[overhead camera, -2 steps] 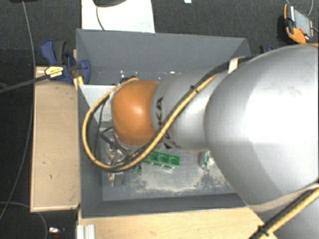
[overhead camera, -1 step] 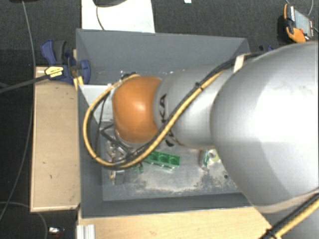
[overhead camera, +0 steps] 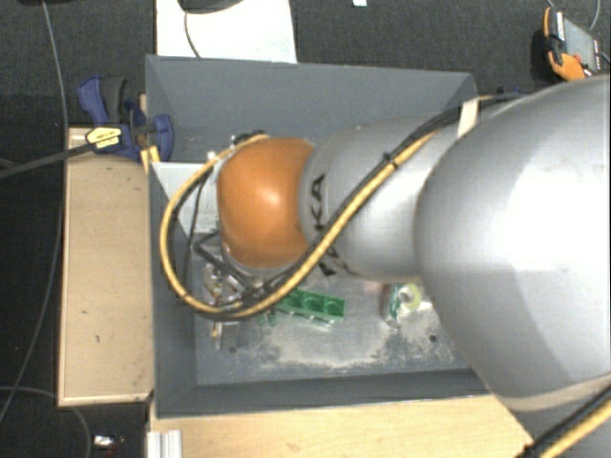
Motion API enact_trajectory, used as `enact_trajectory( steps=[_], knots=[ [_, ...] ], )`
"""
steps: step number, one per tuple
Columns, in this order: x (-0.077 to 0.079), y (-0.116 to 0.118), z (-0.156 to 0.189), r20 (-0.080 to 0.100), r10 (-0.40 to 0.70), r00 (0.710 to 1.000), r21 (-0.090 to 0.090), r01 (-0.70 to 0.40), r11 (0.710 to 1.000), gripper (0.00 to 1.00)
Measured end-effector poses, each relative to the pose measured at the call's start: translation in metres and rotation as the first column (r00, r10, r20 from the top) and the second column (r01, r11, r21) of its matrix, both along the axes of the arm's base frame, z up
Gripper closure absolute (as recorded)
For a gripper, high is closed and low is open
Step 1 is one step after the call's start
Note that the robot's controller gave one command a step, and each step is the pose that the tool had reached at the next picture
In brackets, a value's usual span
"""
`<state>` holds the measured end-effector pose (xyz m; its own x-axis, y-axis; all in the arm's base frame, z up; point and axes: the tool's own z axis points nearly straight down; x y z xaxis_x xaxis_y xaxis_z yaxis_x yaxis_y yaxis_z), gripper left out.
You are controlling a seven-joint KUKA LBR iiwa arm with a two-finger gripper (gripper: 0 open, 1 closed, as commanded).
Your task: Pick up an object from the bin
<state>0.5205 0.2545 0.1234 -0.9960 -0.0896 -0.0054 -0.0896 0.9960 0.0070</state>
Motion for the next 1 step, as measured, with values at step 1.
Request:
enact_trajectory(
  steps=[1],
  knots=[
    [-0.0015, -0.0007, 0.0176, -0.006, -0.001, 1.000, -0.003, 0.001, 1.000, 1.00]
  ],
)
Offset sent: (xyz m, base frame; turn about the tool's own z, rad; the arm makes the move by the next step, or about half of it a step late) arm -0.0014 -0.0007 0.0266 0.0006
